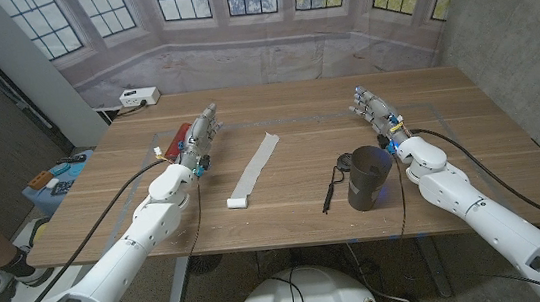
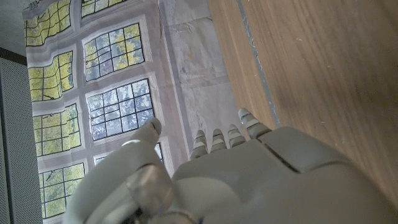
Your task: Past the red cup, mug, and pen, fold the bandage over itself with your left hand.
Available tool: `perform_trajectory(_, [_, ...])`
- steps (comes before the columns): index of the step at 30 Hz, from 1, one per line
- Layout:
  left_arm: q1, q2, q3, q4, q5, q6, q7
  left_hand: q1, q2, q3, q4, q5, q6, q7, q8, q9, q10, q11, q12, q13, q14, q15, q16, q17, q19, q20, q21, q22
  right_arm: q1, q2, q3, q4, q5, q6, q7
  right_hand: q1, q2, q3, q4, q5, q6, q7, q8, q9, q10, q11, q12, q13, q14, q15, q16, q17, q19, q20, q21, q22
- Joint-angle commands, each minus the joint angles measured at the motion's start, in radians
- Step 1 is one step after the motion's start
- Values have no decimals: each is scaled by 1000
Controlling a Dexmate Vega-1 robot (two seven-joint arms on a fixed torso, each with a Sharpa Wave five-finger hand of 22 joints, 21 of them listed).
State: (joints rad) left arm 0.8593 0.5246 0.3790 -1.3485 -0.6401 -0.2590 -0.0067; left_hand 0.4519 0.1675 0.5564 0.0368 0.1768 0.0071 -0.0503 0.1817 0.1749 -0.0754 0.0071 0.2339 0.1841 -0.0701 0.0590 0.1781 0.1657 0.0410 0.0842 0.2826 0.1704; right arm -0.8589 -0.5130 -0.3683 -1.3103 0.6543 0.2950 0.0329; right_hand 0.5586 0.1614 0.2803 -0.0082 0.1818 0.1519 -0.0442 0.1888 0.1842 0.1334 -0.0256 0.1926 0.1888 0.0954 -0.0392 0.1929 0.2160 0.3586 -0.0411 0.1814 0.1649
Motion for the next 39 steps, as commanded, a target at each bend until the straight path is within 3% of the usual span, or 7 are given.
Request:
perform_trajectory(1, [25, 23, 8, -65, 18, 30, 21, 20, -1, 8, -12, 5, 9, -1, 9, 3, -3, 0, 3, 3, -1, 1, 5, 1, 6, 6, 3, 3, -26, -5, 3, -22, 3, 13, -1, 14, -4, 7, -10, 4, 8, 1, 7, 3, 9, 1, 5, 3, 8, -34, 7, 0, 9, -65, 7, 2])
perform_trajectory(18, [2, 62, 18, -71, 45, 46, -11, 50, -3, 20, -57, 11, 38, 5, 15, 4, 10, 2, -1, 3, 4, 4, 3, 2, 15, 12, -8, 3, -52, -9, 2, -53, -14, 25, -25, 22, -7, 9, -26, 5, 9, 2, 6, 3, 3, 3, 2, 3, 7, -32, 8, -4, 10, -64, 7, 2])
perform_trajectory(39, [-118, 82, 83, -5, 144, 66, -86, 88, 3, 38, -105, 23, 64, 3, 17, 4, 16, 1, -8, 3, 8, 7, 2, 2, 29, 17, -18, 4, -71, -14, 20, -57, -23, 60, -45, 27, -7, 11, -41, 4, 10, 3, 5, 3, -1, 1, 1, 4, 4, -33, 9, -7, 9, -64, 7, 2])
